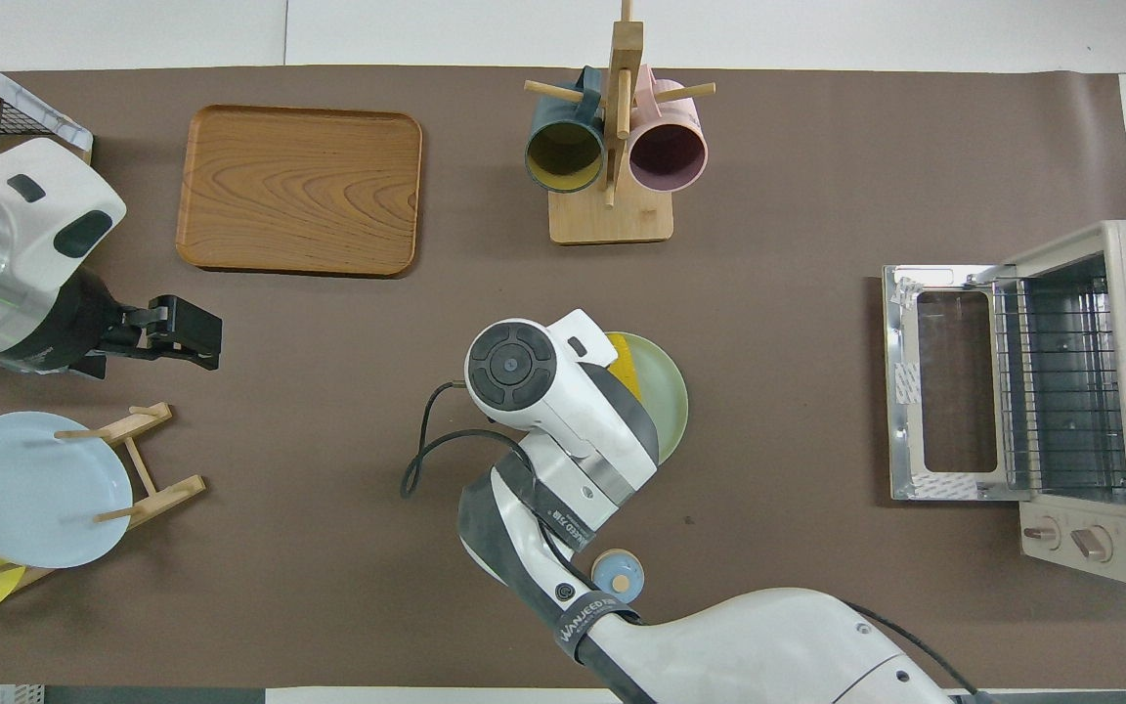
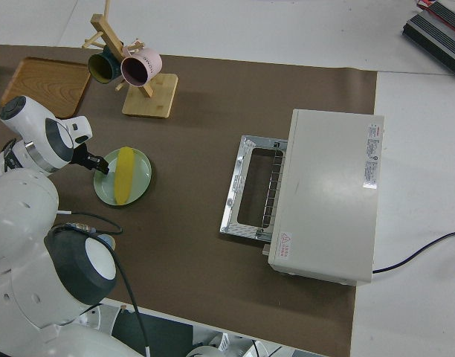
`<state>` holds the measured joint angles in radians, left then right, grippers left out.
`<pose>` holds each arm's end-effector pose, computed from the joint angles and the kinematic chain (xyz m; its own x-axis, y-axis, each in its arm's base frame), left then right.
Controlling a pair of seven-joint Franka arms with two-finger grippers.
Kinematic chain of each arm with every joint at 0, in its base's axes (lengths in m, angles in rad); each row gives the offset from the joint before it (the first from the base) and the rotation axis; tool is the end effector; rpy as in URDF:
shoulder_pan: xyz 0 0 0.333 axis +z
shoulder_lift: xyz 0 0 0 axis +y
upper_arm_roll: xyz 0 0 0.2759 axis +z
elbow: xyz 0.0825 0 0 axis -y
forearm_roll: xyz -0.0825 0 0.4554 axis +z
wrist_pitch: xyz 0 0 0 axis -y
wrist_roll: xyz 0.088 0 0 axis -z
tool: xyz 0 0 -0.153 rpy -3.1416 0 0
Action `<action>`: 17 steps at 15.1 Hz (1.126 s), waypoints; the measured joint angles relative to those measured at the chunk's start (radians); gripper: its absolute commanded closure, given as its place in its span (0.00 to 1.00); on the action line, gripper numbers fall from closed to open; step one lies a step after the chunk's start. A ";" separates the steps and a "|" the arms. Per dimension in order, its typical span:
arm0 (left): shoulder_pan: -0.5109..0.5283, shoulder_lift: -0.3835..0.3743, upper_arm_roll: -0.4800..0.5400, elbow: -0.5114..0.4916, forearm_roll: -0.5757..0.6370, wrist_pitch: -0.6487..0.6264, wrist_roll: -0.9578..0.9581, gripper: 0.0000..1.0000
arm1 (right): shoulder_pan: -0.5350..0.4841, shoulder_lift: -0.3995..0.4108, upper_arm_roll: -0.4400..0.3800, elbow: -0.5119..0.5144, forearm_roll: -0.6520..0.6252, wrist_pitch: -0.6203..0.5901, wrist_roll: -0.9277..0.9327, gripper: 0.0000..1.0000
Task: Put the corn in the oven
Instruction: 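Grasp the corn on the plate with the right gripper, then carry the corn with the right gripper into the open toaster oven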
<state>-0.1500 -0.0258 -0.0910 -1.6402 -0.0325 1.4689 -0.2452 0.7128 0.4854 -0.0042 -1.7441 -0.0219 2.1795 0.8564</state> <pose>0.5802 -0.1484 0.5094 0.9890 0.0039 -0.1480 0.0030 -1.0000 -0.0060 0.5269 0.4495 0.1678 0.9908 -0.1344 -0.0183 -0.1334 -0.9898 0.0505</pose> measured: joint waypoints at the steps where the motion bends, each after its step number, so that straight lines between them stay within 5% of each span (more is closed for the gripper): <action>1: 0.000 0.004 -0.001 0.001 0.000 0.000 0.000 0.00 | 0.000 -0.004 -0.001 -0.009 0.000 0.000 0.000 1.00; 8: 0.000 0.006 0.005 0.010 -0.019 0.032 0.001 0.00 | -0.013 -0.034 -0.012 0.017 -0.024 -0.124 -0.013 1.00; 12: 0.000 0.006 0.005 0.011 -0.019 0.032 0.001 0.00 | -0.105 -0.062 -0.020 0.138 -0.122 -0.361 -0.103 1.00; 17: 0.000 0.006 0.005 0.011 -0.019 0.032 0.001 0.00 | -0.288 -0.183 -0.026 0.116 -0.132 -0.513 -0.267 1.00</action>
<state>-0.1499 -0.0199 -0.0860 -1.6297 -0.0515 1.5010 -0.2444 0.4245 0.3026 -0.0299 -1.6282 -0.1541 1.6662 0.5895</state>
